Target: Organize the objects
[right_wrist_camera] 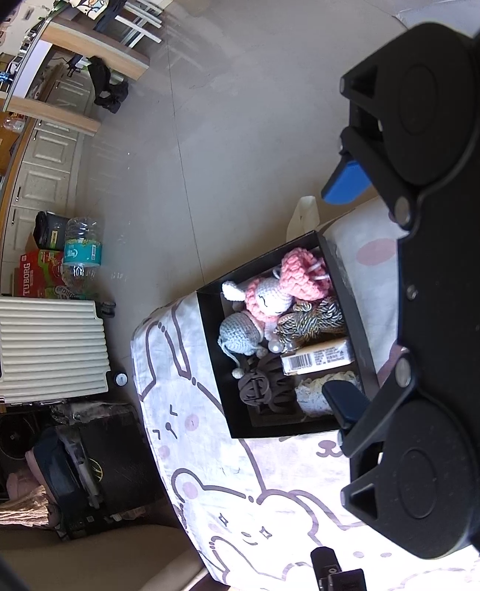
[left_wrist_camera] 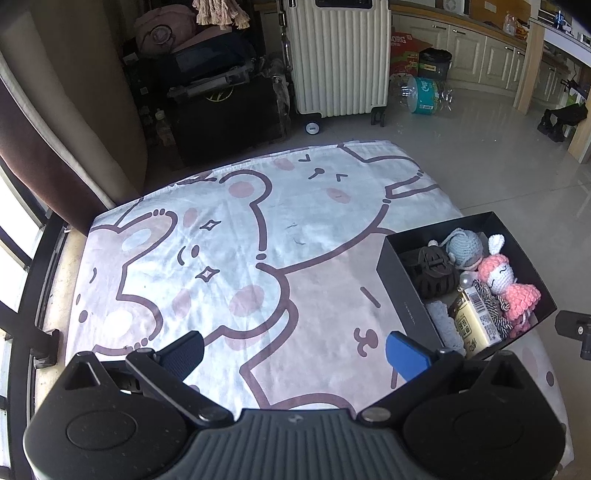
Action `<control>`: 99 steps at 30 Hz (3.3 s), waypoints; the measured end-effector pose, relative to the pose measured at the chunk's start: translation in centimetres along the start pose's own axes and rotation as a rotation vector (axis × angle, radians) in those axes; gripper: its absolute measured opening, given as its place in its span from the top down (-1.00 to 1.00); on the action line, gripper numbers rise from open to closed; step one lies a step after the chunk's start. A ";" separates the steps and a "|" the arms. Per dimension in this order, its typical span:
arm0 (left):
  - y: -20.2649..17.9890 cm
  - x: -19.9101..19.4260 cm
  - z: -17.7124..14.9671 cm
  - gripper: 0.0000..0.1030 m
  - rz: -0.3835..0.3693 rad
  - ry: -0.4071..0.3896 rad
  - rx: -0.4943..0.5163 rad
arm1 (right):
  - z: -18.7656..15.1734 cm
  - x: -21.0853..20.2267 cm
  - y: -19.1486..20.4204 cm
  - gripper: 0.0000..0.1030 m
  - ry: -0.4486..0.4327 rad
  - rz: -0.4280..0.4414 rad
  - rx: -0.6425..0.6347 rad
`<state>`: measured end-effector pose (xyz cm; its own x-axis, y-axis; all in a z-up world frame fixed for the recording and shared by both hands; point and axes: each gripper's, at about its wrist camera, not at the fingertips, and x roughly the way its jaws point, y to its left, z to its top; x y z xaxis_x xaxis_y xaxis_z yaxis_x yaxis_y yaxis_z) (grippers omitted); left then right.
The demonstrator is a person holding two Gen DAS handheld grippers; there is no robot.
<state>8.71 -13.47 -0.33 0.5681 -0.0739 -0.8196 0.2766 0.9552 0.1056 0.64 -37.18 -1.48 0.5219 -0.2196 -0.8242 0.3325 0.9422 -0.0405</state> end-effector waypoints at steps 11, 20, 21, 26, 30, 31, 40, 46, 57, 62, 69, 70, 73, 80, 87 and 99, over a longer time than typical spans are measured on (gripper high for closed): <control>0.3 0.4 0.0 -1.00 0.006 0.015 -0.018 | -0.1 0.1 0.0 -1.00 0.008 0.003 -0.004; 0.2 0.6 -0.1 -1.00 -0.001 0.026 -0.020 | 0.0 0.1 0.1 -1.00 0.010 0.005 -0.010; 0.2 0.6 -0.1 -1.00 0.000 0.027 -0.021 | 0.0 0.1 0.1 -1.00 0.010 0.006 -0.011; 0.0 0.6 -0.1 -1.00 -0.006 0.027 -0.016 | 0.0 0.1 0.1 -1.00 0.008 0.005 -0.011; 0.0 0.6 -0.1 -1.00 -0.006 0.027 -0.015 | 0.0 0.1 0.1 -1.00 0.009 0.005 -0.011; 0.0 0.6 -0.1 -1.00 -0.005 0.026 -0.015 | 0.0 0.1 0.1 -1.00 0.009 0.005 -0.011; -0.1 0.6 -0.1 -1.00 -0.005 0.028 -0.017 | 0.0 0.1 0.1 -1.00 0.009 0.005 -0.011; 0.0 0.6 -0.2 -1.00 -0.009 0.029 -0.021 | 0.0 0.1 0.1 -1.00 0.009 0.005 -0.012; 0.0 0.7 -0.1 -1.00 -0.015 0.034 -0.026 | 0.0 0.1 0.1 -1.00 0.010 0.005 -0.011; 0.1 0.7 -0.1 -1.00 -0.016 0.034 -0.027 | 0.0 0.1 0.2 -1.00 0.010 0.005 -0.011; 0.0 0.7 -0.2 -1.00 -0.017 0.034 -0.027 | -0.1 0.1 0.1 -1.00 0.010 0.005 -0.012; 0.0 0.7 -0.2 -1.00 -0.017 0.034 -0.027 | -0.1 0.1 0.1 -1.00 0.010 0.005 -0.012; 0.0 0.7 -0.2 -1.00 -0.017 0.034 -0.027 | -0.1 0.1 0.1 -1.00 0.010 0.004 -0.012; -0.2 0.8 -0.3 -1.00 -0.017 0.035 -0.024 | 0.0 0.0 0.1 -1.00 0.010 0.004 -0.012; -0.2 0.8 -0.2 -1.00 -0.018 0.035 -0.024 | 0.0 0.0 0.1 -1.00 0.010 0.004 -0.012; -0.2 0.8 -0.2 -1.00 -0.019 0.035 -0.024 | 0.0 0.1 0.1 -1.00 0.011 0.005 -0.012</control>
<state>8.91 -13.66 -1.12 0.5351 -0.0822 -0.8408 0.2678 0.9604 0.0765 0.67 -37.11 -1.55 0.5148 -0.2126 -0.8306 0.3207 0.9462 -0.0434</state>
